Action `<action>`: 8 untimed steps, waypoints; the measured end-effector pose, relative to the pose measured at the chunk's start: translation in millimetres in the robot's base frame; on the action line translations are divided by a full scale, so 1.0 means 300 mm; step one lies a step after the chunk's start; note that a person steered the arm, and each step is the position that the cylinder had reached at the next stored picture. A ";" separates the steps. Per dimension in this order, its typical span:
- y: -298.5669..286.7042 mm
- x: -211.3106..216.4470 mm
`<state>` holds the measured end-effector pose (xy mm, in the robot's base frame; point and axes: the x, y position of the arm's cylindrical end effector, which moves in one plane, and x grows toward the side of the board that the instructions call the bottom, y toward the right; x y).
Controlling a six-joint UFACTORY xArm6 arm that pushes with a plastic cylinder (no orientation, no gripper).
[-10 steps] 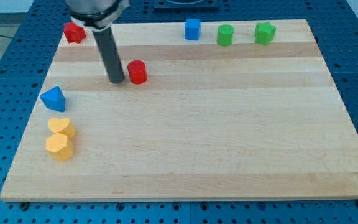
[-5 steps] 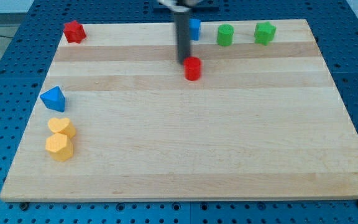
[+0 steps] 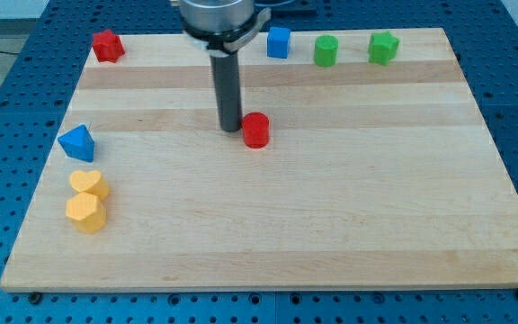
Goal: Push the red circle towards the right center
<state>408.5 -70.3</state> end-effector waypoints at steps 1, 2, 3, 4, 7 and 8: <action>-0.038 0.064; 0.209 -0.086; 0.463 -0.102; 0.421 -0.087; 0.454 0.043; 0.654 -0.039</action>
<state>396.8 125.8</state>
